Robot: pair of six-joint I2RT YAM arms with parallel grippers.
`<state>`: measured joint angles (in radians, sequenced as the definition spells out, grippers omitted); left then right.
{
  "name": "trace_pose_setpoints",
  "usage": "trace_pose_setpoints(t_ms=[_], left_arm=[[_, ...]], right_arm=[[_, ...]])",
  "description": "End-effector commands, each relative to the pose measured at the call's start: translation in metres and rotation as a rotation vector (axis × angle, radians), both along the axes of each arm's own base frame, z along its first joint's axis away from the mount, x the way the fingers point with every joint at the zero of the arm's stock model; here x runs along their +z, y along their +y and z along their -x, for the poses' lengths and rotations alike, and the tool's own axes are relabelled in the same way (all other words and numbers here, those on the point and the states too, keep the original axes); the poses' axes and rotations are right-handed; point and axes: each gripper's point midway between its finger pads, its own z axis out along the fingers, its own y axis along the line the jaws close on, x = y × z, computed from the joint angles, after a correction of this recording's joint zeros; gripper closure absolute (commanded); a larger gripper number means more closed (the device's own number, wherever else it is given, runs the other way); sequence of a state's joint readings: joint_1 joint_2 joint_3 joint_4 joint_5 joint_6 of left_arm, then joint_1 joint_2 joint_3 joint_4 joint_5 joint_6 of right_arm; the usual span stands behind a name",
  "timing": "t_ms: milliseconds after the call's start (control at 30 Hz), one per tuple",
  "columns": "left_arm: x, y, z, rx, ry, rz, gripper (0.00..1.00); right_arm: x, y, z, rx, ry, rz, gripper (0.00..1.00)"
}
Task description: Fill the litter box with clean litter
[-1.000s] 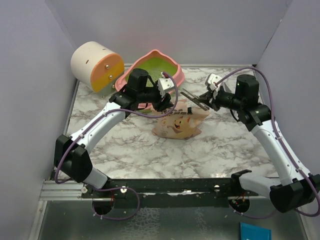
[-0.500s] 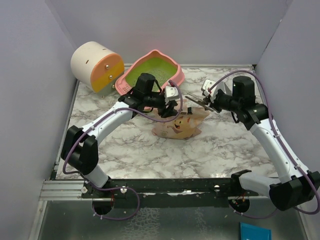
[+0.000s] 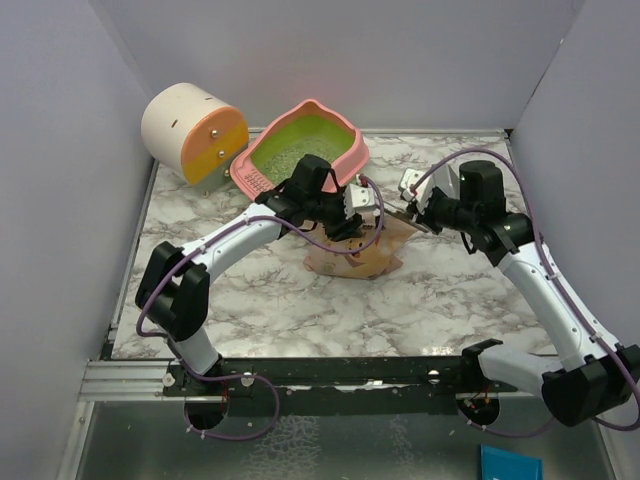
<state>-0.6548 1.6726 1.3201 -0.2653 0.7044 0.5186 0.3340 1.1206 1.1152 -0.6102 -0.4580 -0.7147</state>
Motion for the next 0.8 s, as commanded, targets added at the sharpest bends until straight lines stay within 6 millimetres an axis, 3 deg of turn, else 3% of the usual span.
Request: trace_pose_setpoints(t_ms=[0, 133, 367, 600, 767], left_arm=[[0.007, 0.011, -0.024, 0.111, -0.117, -0.039, 0.54], [0.011, 0.019, -0.03, 0.153, -0.186, -0.048, 0.54], [0.002, 0.019, -0.028, 0.137, -0.18, -0.06, 0.55], [0.006, 0.018, -0.027, 0.128, -0.187, -0.052, 0.71], [0.011, 0.019, -0.023, 0.121, -0.192, -0.04, 0.83]], right_arm=[[-0.016, -0.004, 0.001, -0.027, 0.047, 0.049, 0.99], [-0.018, -0.001, 0.004, -0.007, 0.052, 0.053, 0.99], [-0.027, -0.001, 0.007, 0.017, 0.057, 0.106, 0.99], [-0.037, 0.003, 0.022, 0.215, -0.069, 0.201, 0.99], [-0.042, 0.007, 0.021, 0.266, -0.089, 0.218, 0.99]])
